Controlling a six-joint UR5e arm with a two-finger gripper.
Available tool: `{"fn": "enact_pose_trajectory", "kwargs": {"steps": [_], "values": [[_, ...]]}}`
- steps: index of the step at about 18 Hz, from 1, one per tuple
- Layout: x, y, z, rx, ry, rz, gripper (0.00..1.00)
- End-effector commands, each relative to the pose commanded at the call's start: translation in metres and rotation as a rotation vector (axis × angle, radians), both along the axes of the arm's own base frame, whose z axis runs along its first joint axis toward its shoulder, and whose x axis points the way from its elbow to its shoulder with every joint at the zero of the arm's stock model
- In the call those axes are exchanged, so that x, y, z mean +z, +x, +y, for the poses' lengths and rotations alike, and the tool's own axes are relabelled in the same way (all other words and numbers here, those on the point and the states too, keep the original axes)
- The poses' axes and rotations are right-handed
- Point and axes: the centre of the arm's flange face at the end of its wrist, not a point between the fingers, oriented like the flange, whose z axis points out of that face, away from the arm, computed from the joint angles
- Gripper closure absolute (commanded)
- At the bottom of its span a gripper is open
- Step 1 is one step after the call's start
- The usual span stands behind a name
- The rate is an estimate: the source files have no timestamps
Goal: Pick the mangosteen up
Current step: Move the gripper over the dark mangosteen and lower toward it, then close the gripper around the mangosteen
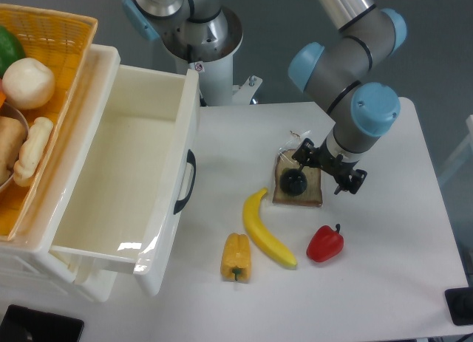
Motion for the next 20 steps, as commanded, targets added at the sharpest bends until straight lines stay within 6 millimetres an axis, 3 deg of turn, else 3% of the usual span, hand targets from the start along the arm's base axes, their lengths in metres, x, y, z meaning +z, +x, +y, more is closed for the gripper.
{"fn": "enact_pose_trajectory", "kwargs": {"steps": [7,20], "values": [[-0.015,0.027,0.018,0.02,-0.023,-0.037,0.0],[-0.032,0.031,0.022,0.01,-0.043,-0.054,0.0]]}}
